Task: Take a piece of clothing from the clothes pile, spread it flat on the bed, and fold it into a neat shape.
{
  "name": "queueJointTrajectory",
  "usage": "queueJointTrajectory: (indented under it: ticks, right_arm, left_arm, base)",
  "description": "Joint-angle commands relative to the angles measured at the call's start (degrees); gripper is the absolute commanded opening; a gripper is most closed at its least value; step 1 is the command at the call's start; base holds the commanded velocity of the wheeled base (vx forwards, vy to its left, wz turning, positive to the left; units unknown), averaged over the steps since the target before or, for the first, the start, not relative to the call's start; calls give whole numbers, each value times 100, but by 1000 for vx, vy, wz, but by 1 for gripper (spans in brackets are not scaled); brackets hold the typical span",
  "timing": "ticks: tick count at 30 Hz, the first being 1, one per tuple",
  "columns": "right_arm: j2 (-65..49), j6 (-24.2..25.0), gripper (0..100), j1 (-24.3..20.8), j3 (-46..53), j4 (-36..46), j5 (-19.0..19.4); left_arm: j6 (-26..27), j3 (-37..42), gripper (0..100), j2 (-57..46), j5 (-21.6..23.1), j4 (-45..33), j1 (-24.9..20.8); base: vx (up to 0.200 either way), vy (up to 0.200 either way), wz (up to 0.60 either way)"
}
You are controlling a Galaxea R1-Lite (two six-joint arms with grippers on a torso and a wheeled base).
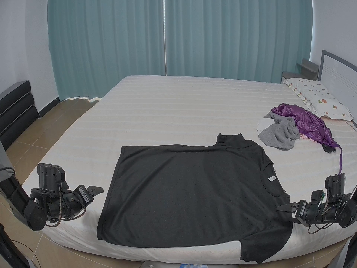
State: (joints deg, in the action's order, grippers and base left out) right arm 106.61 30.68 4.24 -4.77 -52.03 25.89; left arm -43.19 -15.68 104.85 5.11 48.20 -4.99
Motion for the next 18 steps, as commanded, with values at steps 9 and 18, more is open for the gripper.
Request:
queueJointTrajectory:
  ticks: [9, 18]
  right_arm:
    - [18, 8, 100, -2, 2, 9, 12]
    - [44, 8, 100, -2, -7, 0, 135]
  left_arm:
    - [-23, -1526, 100, 615, 298, -144, -11]
    - [-14, -4101, 100, 2277, 333, -944, -11]
  base:
    - [0, 0, 0]
    - [0, 0, 0]
